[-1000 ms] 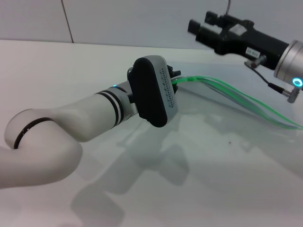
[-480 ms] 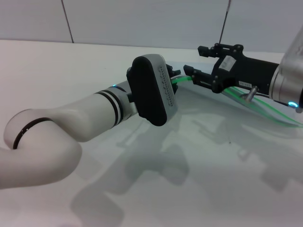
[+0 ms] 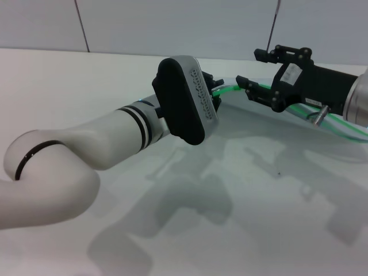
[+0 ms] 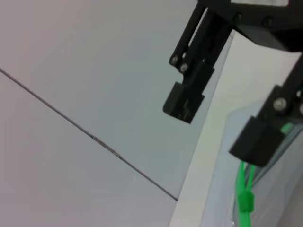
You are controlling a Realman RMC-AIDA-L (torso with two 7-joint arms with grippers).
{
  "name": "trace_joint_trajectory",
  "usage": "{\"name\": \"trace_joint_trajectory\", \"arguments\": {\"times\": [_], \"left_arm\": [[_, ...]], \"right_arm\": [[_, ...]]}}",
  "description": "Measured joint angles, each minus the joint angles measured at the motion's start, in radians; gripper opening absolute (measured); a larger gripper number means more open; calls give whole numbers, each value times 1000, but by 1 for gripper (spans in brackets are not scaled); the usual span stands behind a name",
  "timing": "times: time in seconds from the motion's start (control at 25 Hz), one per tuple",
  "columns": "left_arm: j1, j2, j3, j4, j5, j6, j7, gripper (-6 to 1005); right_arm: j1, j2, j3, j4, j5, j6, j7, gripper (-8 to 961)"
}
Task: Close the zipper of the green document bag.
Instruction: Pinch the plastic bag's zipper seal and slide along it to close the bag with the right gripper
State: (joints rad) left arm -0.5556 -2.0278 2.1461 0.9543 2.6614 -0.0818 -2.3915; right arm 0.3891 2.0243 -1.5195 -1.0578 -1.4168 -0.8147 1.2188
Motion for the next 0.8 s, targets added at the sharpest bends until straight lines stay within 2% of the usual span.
{"name": "trace_joint_trajectory", "arguments": {"times": [0.8], "left_arm": [[13, 5, 9, 46, 0, 45, -4, 55]], "right_arm": [[12, 6, -49, 1, -118, 18, -53, 595]]}}
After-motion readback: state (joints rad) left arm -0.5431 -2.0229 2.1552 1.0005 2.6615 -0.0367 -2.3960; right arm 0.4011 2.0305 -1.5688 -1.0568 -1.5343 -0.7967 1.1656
